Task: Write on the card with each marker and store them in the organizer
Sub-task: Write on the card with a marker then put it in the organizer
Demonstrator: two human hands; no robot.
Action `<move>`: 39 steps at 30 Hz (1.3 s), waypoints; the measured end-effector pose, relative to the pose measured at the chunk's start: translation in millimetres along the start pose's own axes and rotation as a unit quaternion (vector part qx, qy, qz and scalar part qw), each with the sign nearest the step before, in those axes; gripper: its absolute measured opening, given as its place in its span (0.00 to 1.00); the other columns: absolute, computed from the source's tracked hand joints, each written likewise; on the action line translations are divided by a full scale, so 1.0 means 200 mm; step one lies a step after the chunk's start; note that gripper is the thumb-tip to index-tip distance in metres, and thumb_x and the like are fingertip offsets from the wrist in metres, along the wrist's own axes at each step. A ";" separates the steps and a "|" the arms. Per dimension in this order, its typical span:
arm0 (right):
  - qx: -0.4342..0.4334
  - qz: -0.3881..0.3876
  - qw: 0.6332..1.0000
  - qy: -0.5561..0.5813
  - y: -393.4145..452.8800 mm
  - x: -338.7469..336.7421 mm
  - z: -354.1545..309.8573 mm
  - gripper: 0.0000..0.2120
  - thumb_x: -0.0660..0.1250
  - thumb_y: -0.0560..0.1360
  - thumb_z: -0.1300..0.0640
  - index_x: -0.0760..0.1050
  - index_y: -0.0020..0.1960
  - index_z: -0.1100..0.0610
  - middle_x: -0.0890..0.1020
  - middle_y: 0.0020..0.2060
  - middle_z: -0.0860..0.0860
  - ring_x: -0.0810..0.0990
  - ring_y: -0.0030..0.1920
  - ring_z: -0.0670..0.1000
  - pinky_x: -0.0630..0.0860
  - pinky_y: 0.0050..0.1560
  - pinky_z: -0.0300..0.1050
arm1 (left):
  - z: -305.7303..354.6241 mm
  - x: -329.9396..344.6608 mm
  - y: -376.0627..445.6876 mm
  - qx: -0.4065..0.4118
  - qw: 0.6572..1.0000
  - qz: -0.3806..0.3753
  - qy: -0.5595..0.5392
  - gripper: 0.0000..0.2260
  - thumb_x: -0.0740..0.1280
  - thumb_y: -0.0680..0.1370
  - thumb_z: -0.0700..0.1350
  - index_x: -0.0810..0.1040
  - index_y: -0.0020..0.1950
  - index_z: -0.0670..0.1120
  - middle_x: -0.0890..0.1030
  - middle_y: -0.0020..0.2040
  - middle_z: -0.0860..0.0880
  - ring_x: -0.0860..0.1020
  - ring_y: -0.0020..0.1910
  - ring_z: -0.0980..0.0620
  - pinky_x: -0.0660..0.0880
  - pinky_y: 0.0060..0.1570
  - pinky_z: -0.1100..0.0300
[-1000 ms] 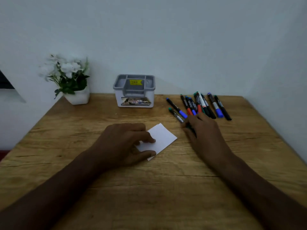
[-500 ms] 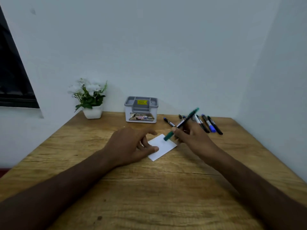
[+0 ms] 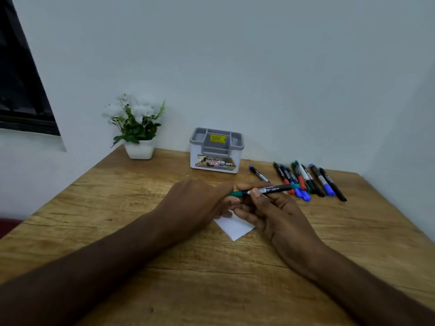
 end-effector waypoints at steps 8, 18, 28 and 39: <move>0.055 -0.004 0.988 0.147 -0.02 -0.02 -0.04 0.24 0.63 0.79 0.43 0.73 0.67 0.58 0.84 0.61 0.70 0.86 0.59 0.71 0.83 0.62 0.61 | -0.08 0.03 0.00 -0.014 0.996 0.047 -0.077 0.19 0.48 0.85 0.62 0.76 0.61 0.57 0.83 0.45 0.59 0.69 0.33 0.63 0.66 0.35 0.62; -0.031 0.191 0.981 -0.002 -0.01 -0.23 -0.08 0.18 0.64 0.85 0.48 0.85 0.53 0.62 0.80 0.34 0.53 0.79 0.34 0.48 0.78 0.36 0.43 | 0.05 0.00 -0.06 -0.004 0.994 0.036 -0.104 0.34 0.68 0.69 0.76 0.64 0.68 0.61 0.81 0.45 0.62 0.78 0.43 0.61 0.72 0.38 0.65; 0.011 0.157 0.987 -0.022 -0.08 -0.20 -0.05 0.05 0.70 0.78 0.72 0.83 0.50 0.65 0.84 0.36 0.57 0.82 0.35 0.51 0.83 0.39 0.44 | 0.17 0.09 -0.05 -0.054 0.990 -0.054 -0.120 0.48 0.63 0.64 0.83 0.56 0.73 0.56 0.68 0.43 0.64 0.69 0.41 0.64 0.68 0.37 0.64; 0.037 0.096 0.978 -0.181 -0.06 -0.09 -0.05 0.16 0.64 0.84 0.58 0.85 0.42 0.60 0.85 0.36 0.58 0.81 0.32 0.52 0.80 0.37 0.44 | 0.04 0.12 -0.04 0.009 0.932 -0.097 -0.349 0.28 0.77 0.73 0.62 0.66 0.66 0.58 0.80 0.49 0.67 0.80 0.43 0.61 0.79 0.40 0.61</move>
Point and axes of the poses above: each hand's wrist, its own y-axis towards the middle knuckle, its own x-axis out of the palm, z = x × y, the point moved 7 cm from there along y, towards the middle knuckle
